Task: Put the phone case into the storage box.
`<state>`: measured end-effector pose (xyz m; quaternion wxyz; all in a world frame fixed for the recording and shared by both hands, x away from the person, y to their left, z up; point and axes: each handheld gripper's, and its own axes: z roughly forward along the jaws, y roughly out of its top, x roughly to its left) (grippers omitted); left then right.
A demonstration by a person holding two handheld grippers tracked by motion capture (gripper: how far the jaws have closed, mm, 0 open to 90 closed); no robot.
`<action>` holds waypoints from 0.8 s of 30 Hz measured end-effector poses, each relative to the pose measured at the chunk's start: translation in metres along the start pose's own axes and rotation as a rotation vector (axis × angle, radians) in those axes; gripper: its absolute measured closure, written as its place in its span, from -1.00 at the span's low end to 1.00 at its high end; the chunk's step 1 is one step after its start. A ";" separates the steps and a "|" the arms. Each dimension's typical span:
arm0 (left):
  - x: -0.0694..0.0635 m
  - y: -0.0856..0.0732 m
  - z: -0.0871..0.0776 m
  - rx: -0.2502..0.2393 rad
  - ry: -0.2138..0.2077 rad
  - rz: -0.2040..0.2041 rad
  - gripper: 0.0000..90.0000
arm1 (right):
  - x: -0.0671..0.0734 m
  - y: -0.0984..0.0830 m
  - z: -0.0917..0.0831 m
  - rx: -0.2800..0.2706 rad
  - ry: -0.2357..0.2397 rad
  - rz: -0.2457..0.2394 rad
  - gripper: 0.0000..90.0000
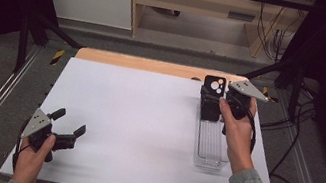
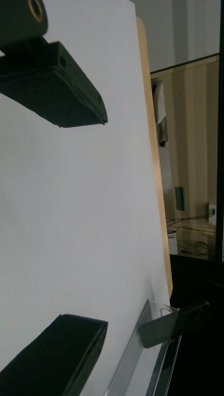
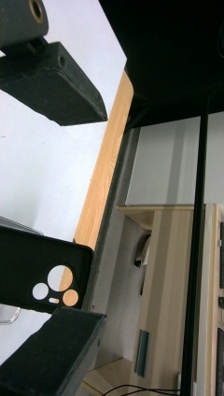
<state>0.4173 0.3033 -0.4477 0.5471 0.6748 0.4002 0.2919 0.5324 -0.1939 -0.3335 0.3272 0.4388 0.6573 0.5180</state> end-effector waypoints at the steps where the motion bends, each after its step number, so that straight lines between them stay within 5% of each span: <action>1: 0.000 0.000 -0.001 0.000 -0.001 0.002 -0.95 | 0.000 -0.001 -0.001 0.000 0.002 0.000 -0.89; 15: 0.006 -0.001 -0.015 -0.007 0.009 0.002 -0.95 | -0.002 -0.002 -0.018 -0.065 0.006 -0.020 -0.89; 24: 0.027 -0.001 -0.023 -0.022 0.065 0.004 -0.95 | -0.003 -0.006 -0.023 -0.072 0.015 -0.028 -0.89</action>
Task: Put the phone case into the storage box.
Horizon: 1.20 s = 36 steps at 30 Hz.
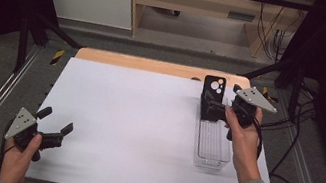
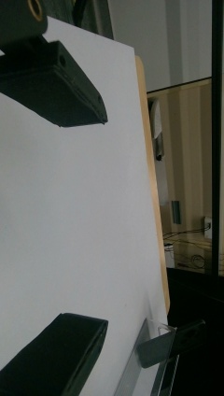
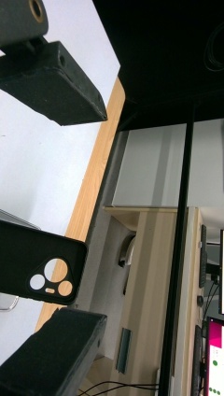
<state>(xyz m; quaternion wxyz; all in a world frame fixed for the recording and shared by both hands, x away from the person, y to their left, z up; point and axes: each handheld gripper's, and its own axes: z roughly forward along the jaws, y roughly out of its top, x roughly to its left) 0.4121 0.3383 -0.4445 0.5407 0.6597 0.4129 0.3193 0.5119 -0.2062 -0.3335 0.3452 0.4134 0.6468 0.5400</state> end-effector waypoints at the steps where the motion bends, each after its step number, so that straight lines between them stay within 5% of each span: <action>1: 0.002 0.000 -0.001 -0.003 0.004 -0.004 -0.95 | 0.000 0.000 0.000 0.000 0.001 0.001 -0.89; 8: 0.005 -0.001 -0.006 -0.016 0.019 -0.011 -0.95 | 0.002 -0.001 -0.002 0.004 0.018 -0.010 -0.89; 16: -0.001 -0.001 -0.005 -0.012 -0.014 -0.001 -0.96 | 0.006 0.000 -0.009 0.018 0.049 -0.039 -0.89; 36: -0.002 -0.003 -0.014 -0.004 -0.030 0.003 -0.95 | -0.008 -0.002 -0.035 0.010 0.034 0.000 -0.91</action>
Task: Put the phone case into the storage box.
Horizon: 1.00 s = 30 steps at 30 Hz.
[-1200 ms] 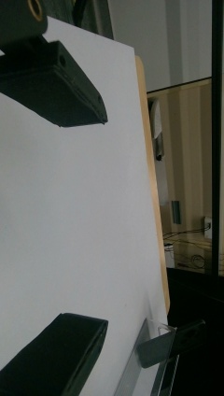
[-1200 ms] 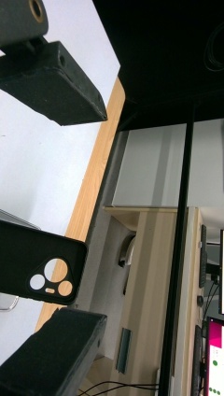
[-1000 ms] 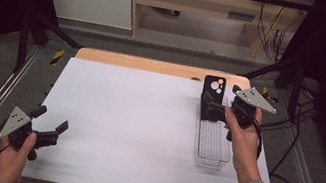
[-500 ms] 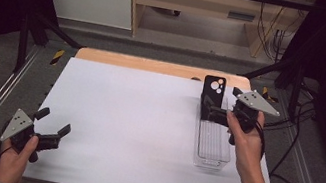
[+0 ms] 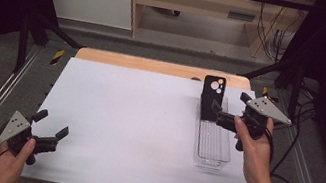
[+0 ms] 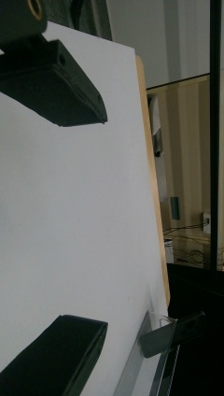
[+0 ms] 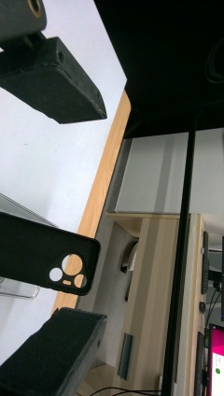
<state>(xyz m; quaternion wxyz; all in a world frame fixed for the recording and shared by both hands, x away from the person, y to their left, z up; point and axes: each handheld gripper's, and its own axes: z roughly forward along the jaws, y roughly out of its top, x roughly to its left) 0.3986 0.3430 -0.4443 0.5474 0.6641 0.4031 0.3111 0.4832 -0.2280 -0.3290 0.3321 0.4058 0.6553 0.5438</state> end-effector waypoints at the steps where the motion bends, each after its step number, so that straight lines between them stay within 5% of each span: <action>1: 0.000 0.000 0.000 -0.003 -0.002 -0.002 -0.95 | -0.001 0.000 -0.001 -0.001 0.000 -0.001 -0.91; 30: -0.003 0.001 0.000 0.000 -0.025 0.026 -0.96 | -0.008 -0.014 -0.038 -0.040 0.021 -0.071 -0.91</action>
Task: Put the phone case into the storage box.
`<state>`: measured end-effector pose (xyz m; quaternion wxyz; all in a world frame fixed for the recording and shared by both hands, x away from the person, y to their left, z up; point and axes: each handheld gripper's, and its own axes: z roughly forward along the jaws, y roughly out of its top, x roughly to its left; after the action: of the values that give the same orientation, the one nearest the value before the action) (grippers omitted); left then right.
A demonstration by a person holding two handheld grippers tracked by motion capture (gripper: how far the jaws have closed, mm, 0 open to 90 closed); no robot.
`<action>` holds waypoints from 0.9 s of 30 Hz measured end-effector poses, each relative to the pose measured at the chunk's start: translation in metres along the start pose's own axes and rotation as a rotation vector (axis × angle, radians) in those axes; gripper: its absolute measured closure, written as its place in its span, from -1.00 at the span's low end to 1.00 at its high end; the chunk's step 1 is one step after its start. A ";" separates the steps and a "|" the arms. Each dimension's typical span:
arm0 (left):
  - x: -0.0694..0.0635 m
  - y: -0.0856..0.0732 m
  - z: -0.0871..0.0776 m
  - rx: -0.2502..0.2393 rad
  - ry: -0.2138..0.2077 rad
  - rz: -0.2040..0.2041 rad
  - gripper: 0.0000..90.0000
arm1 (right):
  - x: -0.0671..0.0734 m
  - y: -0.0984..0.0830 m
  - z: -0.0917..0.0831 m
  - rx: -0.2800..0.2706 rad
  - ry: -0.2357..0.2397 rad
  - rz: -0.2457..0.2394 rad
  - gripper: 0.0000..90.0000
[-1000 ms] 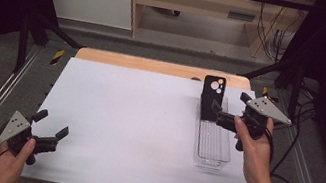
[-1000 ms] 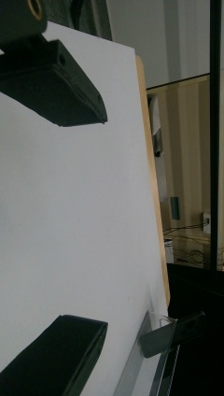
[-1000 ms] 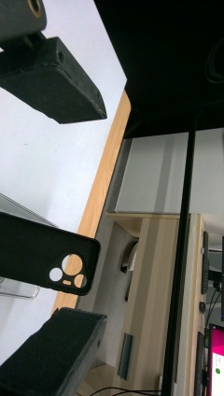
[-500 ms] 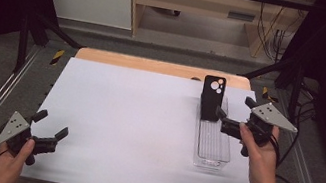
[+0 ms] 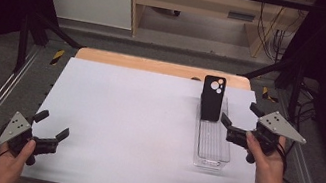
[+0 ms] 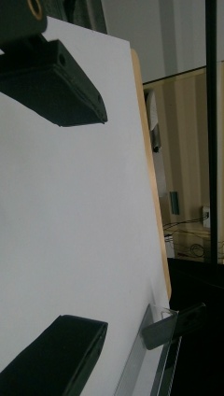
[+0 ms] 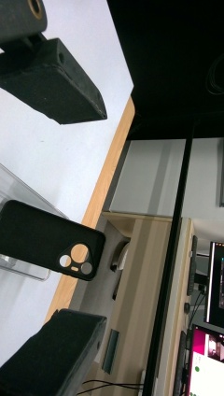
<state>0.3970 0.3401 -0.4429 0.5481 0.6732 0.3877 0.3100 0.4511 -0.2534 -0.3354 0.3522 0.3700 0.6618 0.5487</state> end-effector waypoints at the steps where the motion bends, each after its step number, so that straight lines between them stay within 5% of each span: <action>1: 0.000 0.000 0.000 0.000 -0.001 0.002 -0.96 | 0.000 -0.001 -0.001 -0.001 0.000 0.000 -0.91; 27: -0.003 0.000 0.002 0.008 -0.019 0.018 -0.96 | -0.017 -0.014 -0.033 -0.042 -0.056 -0.007 -0.92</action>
<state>0.3967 0.3364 -0.4431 0.5461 0.6817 0.3776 0.3073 0.4284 -0.2853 -0.3437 0.3804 0.3755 0.6411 0.5508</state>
